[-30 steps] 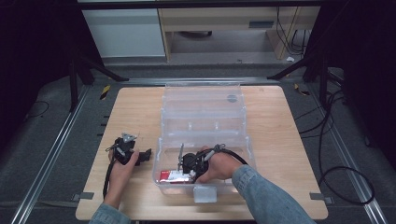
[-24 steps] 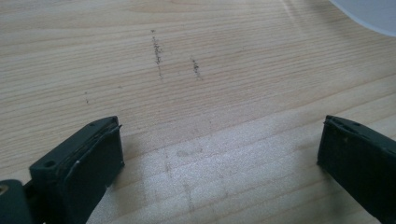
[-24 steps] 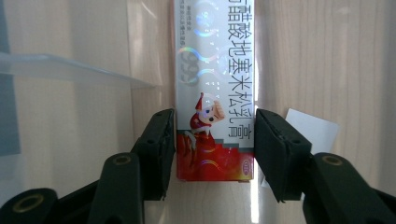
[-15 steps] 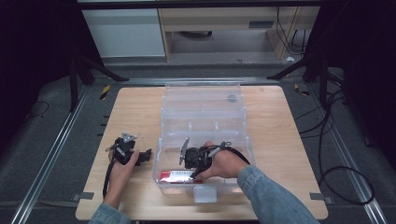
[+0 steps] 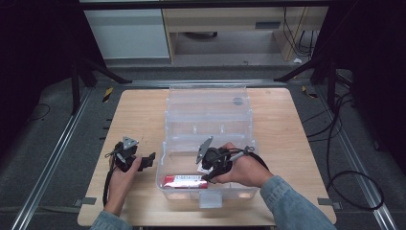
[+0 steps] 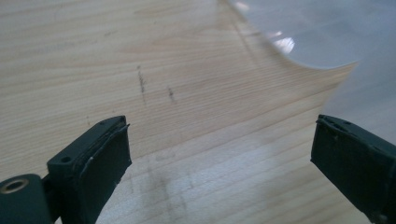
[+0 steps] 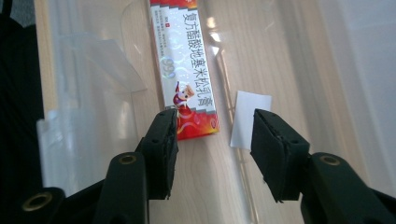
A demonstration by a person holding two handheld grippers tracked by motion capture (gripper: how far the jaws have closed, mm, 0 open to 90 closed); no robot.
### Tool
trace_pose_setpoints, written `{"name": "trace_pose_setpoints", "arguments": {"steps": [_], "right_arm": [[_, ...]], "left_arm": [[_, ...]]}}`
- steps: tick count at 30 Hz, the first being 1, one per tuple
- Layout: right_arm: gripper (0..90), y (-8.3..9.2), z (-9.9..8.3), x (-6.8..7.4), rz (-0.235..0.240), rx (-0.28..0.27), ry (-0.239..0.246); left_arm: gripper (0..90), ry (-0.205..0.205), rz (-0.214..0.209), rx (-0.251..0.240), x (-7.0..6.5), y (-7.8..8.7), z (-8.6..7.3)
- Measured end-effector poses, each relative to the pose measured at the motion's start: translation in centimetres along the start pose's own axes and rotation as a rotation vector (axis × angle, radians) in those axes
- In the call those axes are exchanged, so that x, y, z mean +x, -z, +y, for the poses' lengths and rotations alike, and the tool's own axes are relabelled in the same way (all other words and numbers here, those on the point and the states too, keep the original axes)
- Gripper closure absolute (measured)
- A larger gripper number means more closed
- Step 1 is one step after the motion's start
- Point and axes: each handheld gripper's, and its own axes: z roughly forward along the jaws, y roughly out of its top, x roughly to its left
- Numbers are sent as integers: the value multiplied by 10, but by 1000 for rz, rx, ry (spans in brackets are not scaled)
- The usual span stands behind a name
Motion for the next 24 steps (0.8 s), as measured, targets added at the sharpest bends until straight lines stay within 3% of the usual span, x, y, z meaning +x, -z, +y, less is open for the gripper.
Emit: {"name": "trace_pose_setpoints", "arguments": {"steps": [1,2,5,7,10,12,19,20,23,24], "right_arm": [[507,0,0,0,0,0,0],[462,10,-5,1,-5,-29,-13],[399,26,-10,5,-26,-73,-19],[387,30,-10,6,-35,-77,-25],[349,47,-12,8,-70,-93,-37],[336,51,-12,7,-82,-92,-36],[315,75,-14,-7,-164,-90,-60],[315,83,-16,-14,-186,-90,-77],[318,89,-18,-20,-204,-92,-98],[325,95,-22,-28,-227,-89,-109]], "left_arm": [[40,0,0,0,0,0,0],[40,-38,-6,-8,-4,9,3],[43,-57,-23,-24,-5,23,8],[43,-63,-33,-23,-5,26,9],[49,-133,-55,-13,-8,43,12],[49,-141,-61,-11,-9,46,13],[69,-160,-119,-39,-15,71,25],[71,-174,-139,-45,-18,79,31],[92,-199,-147,-58,-22,87,36],[96,-231,-158,-62,-27,96,42]]}}
